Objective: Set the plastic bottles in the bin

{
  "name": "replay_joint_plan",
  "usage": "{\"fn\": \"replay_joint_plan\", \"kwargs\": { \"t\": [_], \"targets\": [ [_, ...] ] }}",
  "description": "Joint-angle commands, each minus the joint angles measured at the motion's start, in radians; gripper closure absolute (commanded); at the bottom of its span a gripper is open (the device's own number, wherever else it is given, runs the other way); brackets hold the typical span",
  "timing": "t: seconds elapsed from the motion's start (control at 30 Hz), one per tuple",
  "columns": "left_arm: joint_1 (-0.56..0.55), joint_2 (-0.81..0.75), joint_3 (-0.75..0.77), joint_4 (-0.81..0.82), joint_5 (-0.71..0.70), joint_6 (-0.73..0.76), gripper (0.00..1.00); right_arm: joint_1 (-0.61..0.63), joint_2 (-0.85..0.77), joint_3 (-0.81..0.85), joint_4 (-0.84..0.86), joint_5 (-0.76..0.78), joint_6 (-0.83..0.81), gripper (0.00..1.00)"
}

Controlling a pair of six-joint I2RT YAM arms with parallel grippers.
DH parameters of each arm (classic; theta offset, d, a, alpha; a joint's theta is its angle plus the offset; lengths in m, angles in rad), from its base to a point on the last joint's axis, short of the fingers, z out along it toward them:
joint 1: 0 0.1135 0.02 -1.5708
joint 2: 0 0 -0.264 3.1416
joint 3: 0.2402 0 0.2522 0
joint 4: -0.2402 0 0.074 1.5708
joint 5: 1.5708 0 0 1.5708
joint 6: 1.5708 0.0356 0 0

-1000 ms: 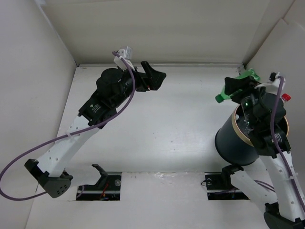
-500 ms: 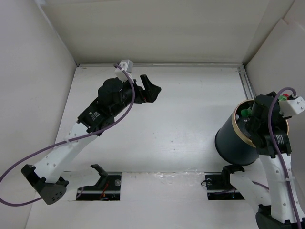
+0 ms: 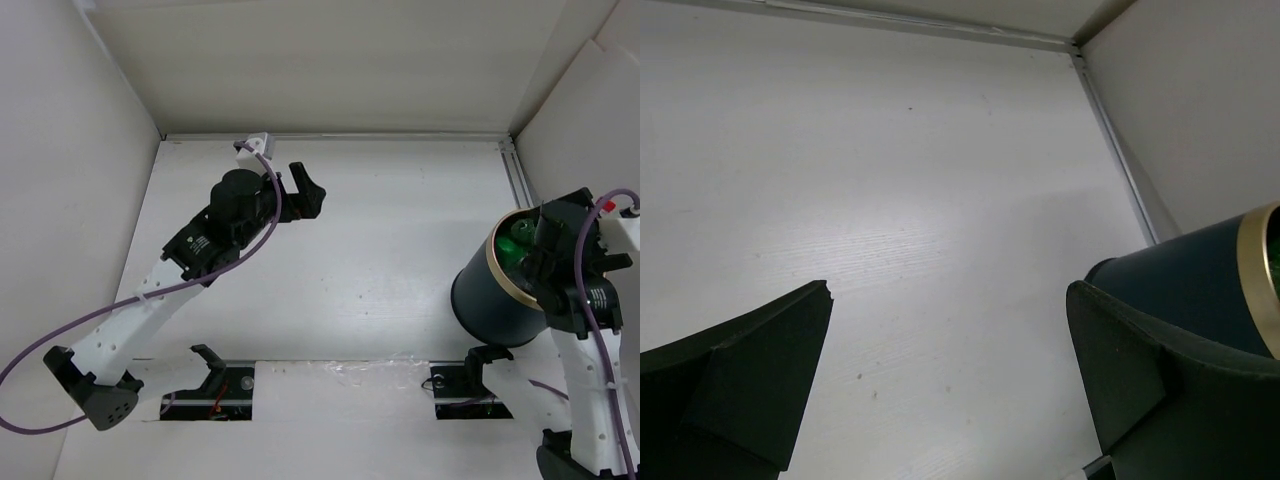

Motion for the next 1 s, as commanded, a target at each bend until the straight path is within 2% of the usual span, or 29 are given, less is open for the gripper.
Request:
{"fn": "replay_joint_plan", "kwargs": {
  "t": [0.0,0.03,0.07,0.1,0.17,0.2,0.27,0.3,0.33,0.4,0.43,0.53,0.57,0.67,0.73,0.8,0.9,0.97],
  "targets": [
    [-0.001,0.002,0.049,-0.037,-0.097,-0.004,0.00,-0.008,0.002,0.086,0.002,-0.064,-0.011,0.00],
    [-0.001,0.002,0.049,-0.049,-0.097,-0.004,0.00,-0.008,-0.018,0.086,0.056,-0.151,-0.070,0.00],
    [-0.001,-0.010,0.049,-0.049,-0.108,0.007,0.00,0.001,-0.031,0.065,0.130,-0.346,-0.135,0.00],
    [-0.001,-0.010,0.061,-0.049,-0.120,0.016,0.00,0.011,-0.041,0.054,0.225,-0.436,-0.195,0.00],
    [-0.001,-0.019,0.089,-0.079,-0.120,0.055,0.00,0.030,0.020,0.080,0.252,-0.577,-0.211,0.00],
    [-0.001,-0.019,0.106,-0.096,-0.134,0.055,0.00,0.085,0.068,0.113,0.229,-0.648,-0.223,0.00],
    [-0.001,-0.030,0.130,-0.119,-0.134,0.093,0.00,0.212,0.165,0.184,0.212,-0.618,-0.232,0.00],
    [-0.001,-0.030,0.130,-0.120,-0.134,0.102,0.00,0.293,0.180,0.196,0.227,-0.528,-0.232,0.00],
    [-0.010,-0.047,0.130,-0.120,-0.134,0.111,0.00,0.452,0.192,0.207,0.250,-0.500,-0.223,0.00],
    [-0.073,-0.076,0.130,-0.120,-0.161,0.133,0.00,0.594,0.255,0.253,0.250,-0.454,-0.223,0.00],
    [-0.089,-0.076,0.130,-0.130,-0.162,0.133,0.00,0.719,0.281,0.271,0.250,-0.416,-0.209,0.00],
    [-0.089,-0.120,0.109,-0.159,-0.102,0.145,0.00,0.895,0.329,0.284,0.239,-0.319,-0.175,0.00],
    [-0.089,-0.137,0.100,-0.159,-0.076,0.162,0.00,0.986,0.329,0.264,0.252,-0.305,-0.151,0.00],
    [-0.089,-0.225,0.042,-0.159,0.063,0.199,0.00,1.123,0.288,0.241,0.252,-0.252,-0.082,0.00],
    [-0.089,-0.304,-0.015,-0.150,0.215,0.249,0.00,1.173,0.243,0.198,0.252,-0.251,-0.059,0.00],
    [-0.089,-0.357,-0.054,-0.138,0.306,0.279,0.00,1.246,0.217,0.174,0.252,-0.261,-0.018,0.00],
    [-0.089,-0.438,-0.124,-0.118,0.354,0.268,0.00,1.327,0.185,0.114,0.273,-0.261,-0.003,0.00],
    [-0.089,-0.473,-0.178,-0.092,0.363,0.248,0.00,1.340,0.194,0.103,0.264,-0.273,0.007,0.00]
  ]
}}
